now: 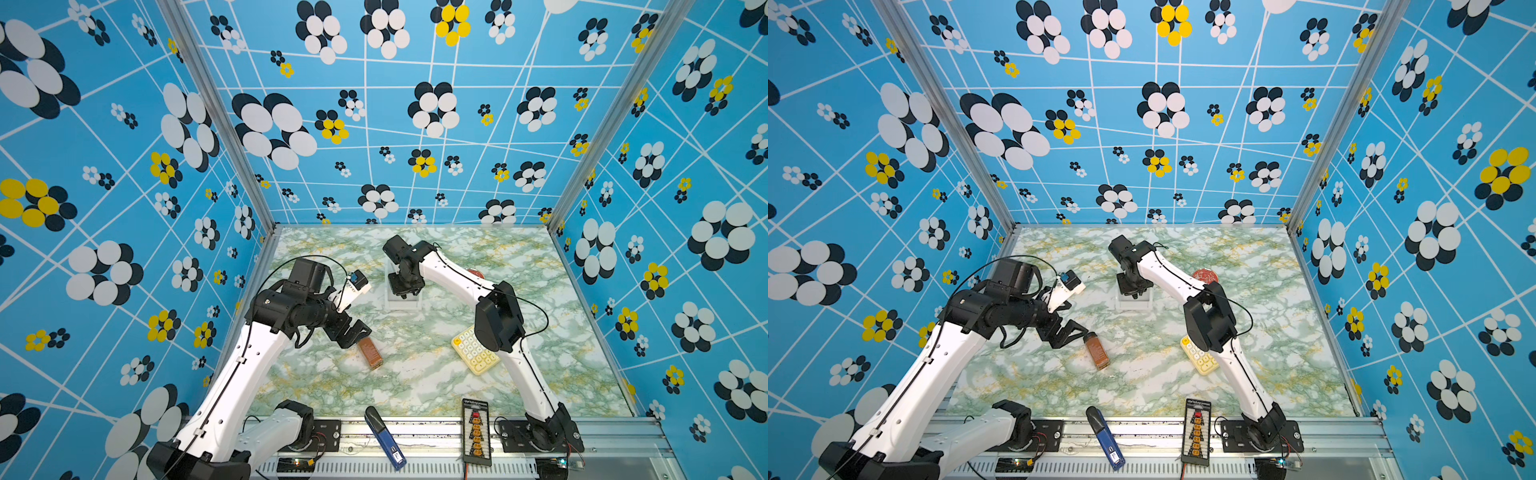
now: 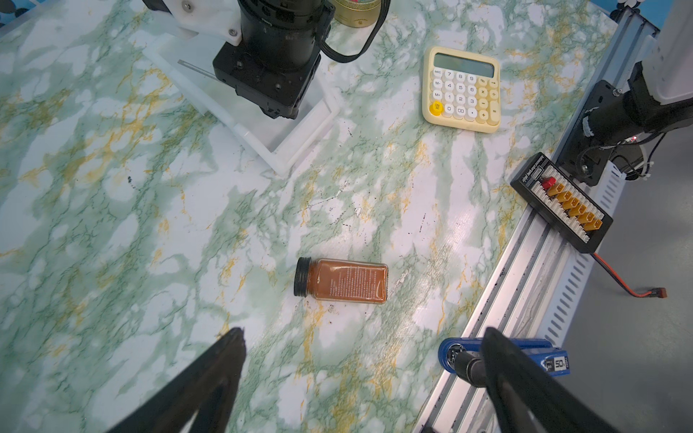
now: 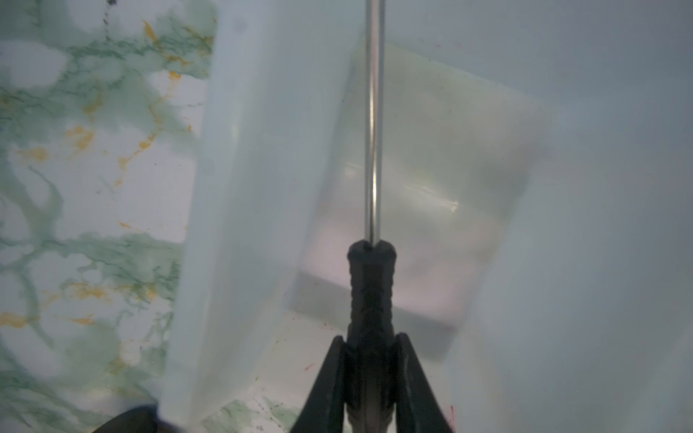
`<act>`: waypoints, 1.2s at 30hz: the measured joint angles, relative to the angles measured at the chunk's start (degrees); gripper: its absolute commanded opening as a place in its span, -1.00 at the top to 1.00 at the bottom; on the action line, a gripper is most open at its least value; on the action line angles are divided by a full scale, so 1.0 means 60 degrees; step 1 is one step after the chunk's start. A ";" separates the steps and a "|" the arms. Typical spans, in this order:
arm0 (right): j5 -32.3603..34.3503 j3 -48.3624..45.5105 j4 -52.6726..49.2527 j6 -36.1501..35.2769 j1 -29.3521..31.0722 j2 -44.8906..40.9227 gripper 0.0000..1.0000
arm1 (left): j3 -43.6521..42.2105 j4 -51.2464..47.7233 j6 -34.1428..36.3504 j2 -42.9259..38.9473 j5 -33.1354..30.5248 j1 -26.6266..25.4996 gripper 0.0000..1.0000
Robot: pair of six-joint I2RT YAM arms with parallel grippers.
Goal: Put the screwdriver in the bin
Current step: 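Lift the screwdriver with the right gripper and carry it over the white bin, then lower the screwdriver into the white bin and open the right gripper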
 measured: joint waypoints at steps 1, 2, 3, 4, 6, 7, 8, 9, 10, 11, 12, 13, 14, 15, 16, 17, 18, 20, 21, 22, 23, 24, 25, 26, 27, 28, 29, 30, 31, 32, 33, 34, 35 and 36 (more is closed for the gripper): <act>-0.0004 0.0000 0.0004 0.0000 -0.0022 0.0051 0.58 | 0.0004 0.0000 -0.0004 0.0022 0.0022 0.0000 -0.99; -0.0015 0.0004 0.0000 -0.0004 -0.0040 0.0098 0.58 | 0.0004 0.0000 -0.0004 0.0047 0.0025 0.0000 -0.98; -0.0029 0.0004 0.0000 -0.0004 -0.0058 0.0160 0.57 | 0.0004 0.0000 -0.0004 0.0087 0.0055 0.0000 -0.98; -0.0033 0.0004 0.0000 -0.0004 -0.0076 0.0222 0.57 | 0.0004 0.0004 -0.0004 0.0120 0.0062 0.0000 -0.98; -0.0047 0.0004 0.0000 -0.0004 -0.0106 0.0306 0.57 | 0.0022 0.0004 -0.0004 0.0178 0.0087 0.0000 -0.98; -0.0062 0.0004 0.0000 -0.0007 -0.0113 0.0335 0.57 | 0.0040 0.0004 -0.0004 0.0204 0.0091 0.0000 -0.98; -0.0073 0.0018 0.0000 -0.0026 -0.0120 0.0357 0.57 | 0.0051 0.0022 -0.0007 0.0222 0.0098 0.0000 -0.98; -0.0080 0.0033 0.0000 -0.0036 -0.0127 0.0375 0.56 | 0.0058 0.0025 -0.0007 0.0237 0.0098 0.0000 -0.98; -0.0102 0.0069 -0.0004 -0.0040 -0.0135 0.0397 0.55 | 0.0058 0.0022 -0.0007 0.0248 0.0098 0.0000 -0.98; -0.0113 0.0113 0.0000 -0.0040 -0.0138 0.0426 0.55 | 0.0058 0.0025 -0.0007 0.0266 0.0106 0.0000 -0.98; -0.0138 0.0146 0.0000 -0.0040 -0.0142 0.0452 0.54 | 0.0058 0.0025 -0.0007 0.0284 0.0124 0.0000 -0.98; -0.0168 0.0178 -0.0011 -0.0044 -0.0146 0.0470 0.54 | 0.0058 0.0025 -0.0007 0.0299 0.0127 0.0000 -0.98; -0.0186 0.0197 -0.0007 -0.0055 -0.0157 0.0499 0.53 | 0.0058 0.0025 -0.0015 0.0313 0.0127 0.0000 -0.99; -0.0204 0.0215 -0.0011 -0.0069 -0.0157 0.0521 0.52 | 0.0058 0.0025 -0.0018 0.0317 0.0127 0.0000 -0.98; -0.0211 0.0226 -0.0007 -0.0069 -0.0164 0.0554 0.51 | 0.0058 0.0025 -0.0029 0.0317 0.0127 0.0000 -0.98; -0.0219 0.0233 -0.0007 -0.0073 -0.0168 0.0583 0.48 | 0.0058 0.0025 -0.0036 0.0317 0.0131 0.0000 -0.98; -0.0240 0.0233 -0.0007 -0.0073 -0.0171 0.0616 0.46 | 0.0058 0.0025 -0.0040 0.0317 0.0131 0.0000 -0.99; -0.0244 0.0233 -0.0007 -0.0073 -0.0182 0.0678 0.43 | 0.0066 0.0025 -0.0040 0.0317 0.0131 0.0000 -0.99; -0.0244 0.0233 -0.0007 -0.0073 -0.0182 0.0703 0.41 | 0.0080 0.0025 -0.0040 0.0317 0.0131 0.0000 -0.98; -0.0248 0.0233 -0.0007 -0.0069 -0.0186 0.0721 0.40 | 0.0098 0.0025 -0.0040 0.0317 0.0131 0.0000 -0.99; -0.0248 0.0233 -0.0011 -0.0073 -0.0186 0.0736 0.39 | 0.0120 0.0029 -0.0040 0.0317 0.0138 0.0000 -0.99; -0.0244 0.0244 -0.0022 -0.0073 -0.0186 0.0747 0.38 | 0.0138 0.0025 -0.0040 0.0317 0.0157 0.0000 -0.98; -0.0244 0.0295 -0.0069 -0.0073 -0.0186 0.0761 0.38 | 0.0153 0.0025 -0.0044 0.0324 0.0160 0.0000 -0.98; -0.0244 0.0397 -0.0135 -0.0073 -0.0186 0.0787 0.38 | 0.0175 0.0025 -0.0040 0.0339 0.0164 0.0000 -0.98; -0.0240 0.0546 -0.0211 -0.0073 -0.0186 0.0812 0.38 | 0.0197 0.0029 -0.0044 0.0357 0.0164 0.0000 -0.99; -0.0237 0.0685 -0.0266 -0.0076 -0.0189 0.0820 0.38 | 0.0204 0.0029 -0.0044 0.0379 0.0168 0.0000 -0.99; -0.0233 0.0794 -0.0299 -0.0076 -0.0189 0.0820 0.37 | 0.0211 0.0029 -0.0044 0.0401 0.0175 0.0000 -0.99; -0.0211 0.0965 -0.0350 -0.0095 -0.0189 0.0820 0.37 | 0.0219 0.0029 -0.0044 0.0426 0.0193 0.0000 -0.98; -0.0182 0.1126 -0.0393 -0.0117 -0.0189 0.0820 0.36 | 0.0219 0.0029 -0.0044 0.0444 0.0197 0.0000 -0.99; -0.0153 0.1268 -0.0441 -0.0146 -0.0189 0.0820 0.36 | 0.0219 0.0029 -0.0044 0.0444 0.0200 0.0000 -0.98; -0.0117 0.1413 -0.0499 -0.0182 -0.0189 0.0816 0.36 | 0.0219 0.0029 -0.0040 0.0452 0.0200 0.0000 -0.99; -0.0051 0.1552 -0.0543 -0.0200 -0.0189 0.0805 0.36 | 0.0219 0.0033 -0.0040 0.0452 0.0200 0.0000 -0.99; -0.0004 0.1654 -0.0579 -0.0219 -0.0189 0.0798 0.35 | 0.0219 0.0033 -0.0040 0.0452 0.0204 0.0000 -0.99; 0.0062 0.1810 -0.0667 -0.0240 -0.0189 0.0783 0.35 | 0.0219 0.0044 -0.0036 0.0452 0.0200 0.0000 -0.99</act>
